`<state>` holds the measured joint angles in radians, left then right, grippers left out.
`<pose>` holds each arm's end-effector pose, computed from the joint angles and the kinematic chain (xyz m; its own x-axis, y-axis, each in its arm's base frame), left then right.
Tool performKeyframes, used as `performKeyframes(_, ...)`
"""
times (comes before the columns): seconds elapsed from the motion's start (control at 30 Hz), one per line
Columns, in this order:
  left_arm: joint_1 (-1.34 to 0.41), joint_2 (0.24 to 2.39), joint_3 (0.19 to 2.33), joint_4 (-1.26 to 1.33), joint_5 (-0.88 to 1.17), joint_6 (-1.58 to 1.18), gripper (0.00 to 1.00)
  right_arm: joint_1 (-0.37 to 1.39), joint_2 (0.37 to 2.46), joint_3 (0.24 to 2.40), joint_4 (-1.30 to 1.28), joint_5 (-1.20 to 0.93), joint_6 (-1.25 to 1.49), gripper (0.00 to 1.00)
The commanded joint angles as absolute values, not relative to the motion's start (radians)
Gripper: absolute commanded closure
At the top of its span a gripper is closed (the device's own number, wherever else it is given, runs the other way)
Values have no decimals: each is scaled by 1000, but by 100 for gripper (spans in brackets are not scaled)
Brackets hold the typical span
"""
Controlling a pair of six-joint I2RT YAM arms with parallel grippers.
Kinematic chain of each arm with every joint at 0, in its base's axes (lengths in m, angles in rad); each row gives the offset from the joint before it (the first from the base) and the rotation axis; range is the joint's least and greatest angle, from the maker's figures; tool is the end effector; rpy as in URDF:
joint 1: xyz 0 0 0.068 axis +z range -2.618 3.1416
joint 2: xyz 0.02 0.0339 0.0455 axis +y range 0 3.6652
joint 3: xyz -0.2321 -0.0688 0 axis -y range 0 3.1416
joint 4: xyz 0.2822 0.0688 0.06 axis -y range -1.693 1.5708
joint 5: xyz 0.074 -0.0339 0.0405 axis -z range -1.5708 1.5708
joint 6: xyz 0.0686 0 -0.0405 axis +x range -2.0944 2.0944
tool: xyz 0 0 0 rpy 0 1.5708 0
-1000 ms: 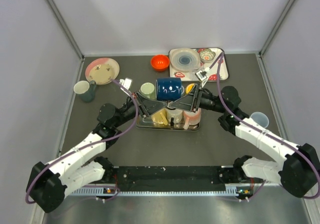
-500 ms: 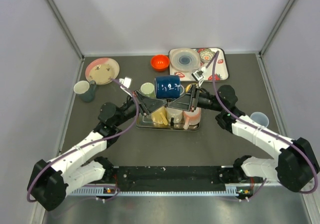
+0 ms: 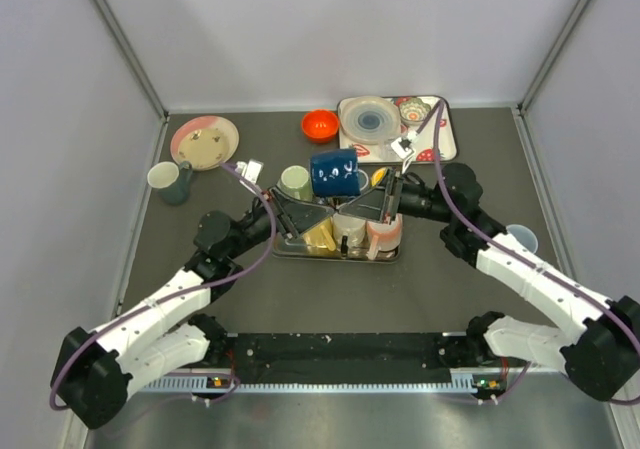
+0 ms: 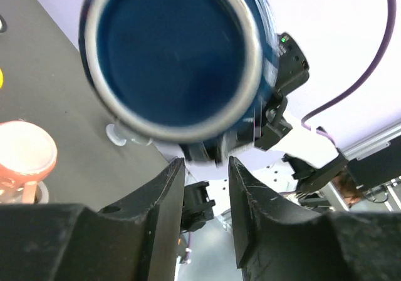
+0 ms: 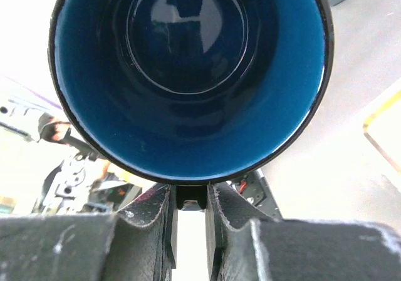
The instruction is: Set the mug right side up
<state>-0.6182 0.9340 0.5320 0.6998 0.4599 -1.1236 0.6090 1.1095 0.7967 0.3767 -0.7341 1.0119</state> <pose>0.2225 -0.1956 0.2847 -0.6767 -0.5102 -0.5308 0.5897 0.0561 -0.8057 0.2430 0.2255 0.2996 -0.7972 0.2114 -0.5654 -0.5604 0.0891 0.8234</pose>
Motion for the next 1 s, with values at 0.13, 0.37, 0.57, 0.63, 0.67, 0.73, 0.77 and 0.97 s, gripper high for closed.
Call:
performKeyframes(0.13, -620, 850, 509, 698, 396, -1015, 51, 592, 976, 943, 80, -551, 778, 100)
performKeyframes(0.37, -609, 827, 515, 603, 344, -994, 49, 575, 943, 1110, -413, -229, 548, 100)
performKeyframes(0.57, -609, 744, 564, 309, 163, -879, 49, 442, 985, 1240, -695, 233, 431, 100)
performKeyframes(0.63, -609, 723, 574, 250, 120, -858, 50, 320, 999, 1209, -693, 223, 471, 100)
performKeyframes(0.67, -609, 715, 580, 206, 86, -853, 50, 287, 1009, 1200, -690, 218, 488, 100)
performKeyframes(0.73, -609, 692, 583, 167, 57, -845, 50, 238, 1057, 1184, -680, 285, 527, 100)
performKeyframes(0.77, -609, 684, 583, 132, 40, -844, 50, 218, 1075, 1181, -672, 305, 544, 100)
performKeyframes(0.97, -607, 647, 620, -32, -84, -808, 50, 74, 1276, 1207, -580, 376, 624, 100)
